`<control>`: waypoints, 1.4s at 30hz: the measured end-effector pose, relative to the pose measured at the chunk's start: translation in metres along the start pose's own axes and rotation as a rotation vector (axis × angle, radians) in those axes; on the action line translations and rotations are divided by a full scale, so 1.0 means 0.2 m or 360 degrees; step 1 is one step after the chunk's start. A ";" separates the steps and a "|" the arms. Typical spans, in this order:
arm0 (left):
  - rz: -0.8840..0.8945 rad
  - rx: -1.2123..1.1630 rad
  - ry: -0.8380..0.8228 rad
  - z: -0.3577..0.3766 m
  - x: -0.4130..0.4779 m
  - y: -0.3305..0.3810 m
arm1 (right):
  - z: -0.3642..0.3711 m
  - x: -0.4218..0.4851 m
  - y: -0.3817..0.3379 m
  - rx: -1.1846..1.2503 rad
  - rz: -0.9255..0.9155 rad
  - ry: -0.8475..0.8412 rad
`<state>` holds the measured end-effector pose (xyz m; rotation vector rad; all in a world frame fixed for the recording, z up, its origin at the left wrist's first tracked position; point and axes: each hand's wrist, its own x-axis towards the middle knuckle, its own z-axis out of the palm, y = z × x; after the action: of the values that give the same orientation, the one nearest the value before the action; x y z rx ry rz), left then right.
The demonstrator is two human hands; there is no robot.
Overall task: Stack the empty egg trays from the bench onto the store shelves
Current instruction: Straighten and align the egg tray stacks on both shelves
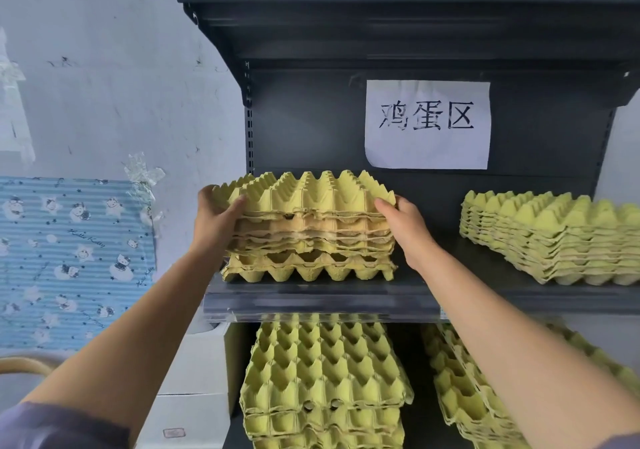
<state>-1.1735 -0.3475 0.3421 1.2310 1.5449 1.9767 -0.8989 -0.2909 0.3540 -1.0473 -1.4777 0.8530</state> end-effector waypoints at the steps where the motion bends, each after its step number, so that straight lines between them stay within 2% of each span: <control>1: 0.0002 -0.0014 0.0011 0.00 0.00 0.00 | 0.01 0.00 -0.01 0.0052 -0.0016 0.0020; 7: 0.0138 0.0019 -0.0054 0.01 -0.02 0.03 | -0.03 0.01 -0.06 0.0306 -0.0168 0.0089; 11: 0.0158 0.0004 0.0014 -0.01 -0.01 0.03 | -0.01 0.01 -0.04 0.0200 -0.0133 0.0106; 16: 0.0137 0.0093 -0.0077 -0.02 -0.02 -0.03 | 0.01 -0.02 0.03 0.0125 -0.0070 0.0198; 19: 0.0116 0.0002 -0.0083 -0.02 -0.05 -0.05 | 0.03 -0.04 0.01 0.0134 -0.0068 0.0226; 21: 0.0032 -0.0129 -0.0062 -0.03 -0.03 -0.01 | 0.04 -0.02 -0.03 0.0072 -0.0175 0.0237; 23: -0.0049 -0.0101 -0.0024 -0.03 0.02 0.03 | 0.04 0.01 -0.07 -0.0067 -0.0324 0.0212; 25: -0.0071 -0.0101 -0.0004 -0.02 0.04 0.02 | 0.05 0.02 -0.07 -0.0289 -0.0384 0.0204; 28: -0.0049 -0.0111 0.0026 0.00 0.03 -0.06 | 0.05 0.02 -0.03 -0.0669 -0.0432 0.0345; 30: -0.0035 -0.0125 0.0002 -0.01 0.03 -0.09 | 0.05 0.02 0.00 -0.0713 -0.0476 0.0386; 34: -0.0120 -0.0271 -0.0162 -0.03 0.03 -0.08 | 0.05 0.05 0.01 -0.0530 -0.0512 0.0276; 37: -0.0164 -0.0314 -0.0236 -0.04 0.01 -0.09 | 0.05 0.04 -0.01 -0.0246 -0.0317 0.0318; 40: -0.0405 -0.0275 -0.0285 -0.06 0.03 -0.11 | 0.05 0.02 0.00 0.0260 0.0305 0.0216; 42: -0.0548 -0.0320 -0.0415 -0.08 0.04 -0.12 | 0.06 0.00 -0.01 0.0328 0.0531 0.0067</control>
<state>-1.1959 -0.3438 0.3227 1.0155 1.2938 1.6334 -0.9104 -0.2912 0.3536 -1.1642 -1.1672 1.1845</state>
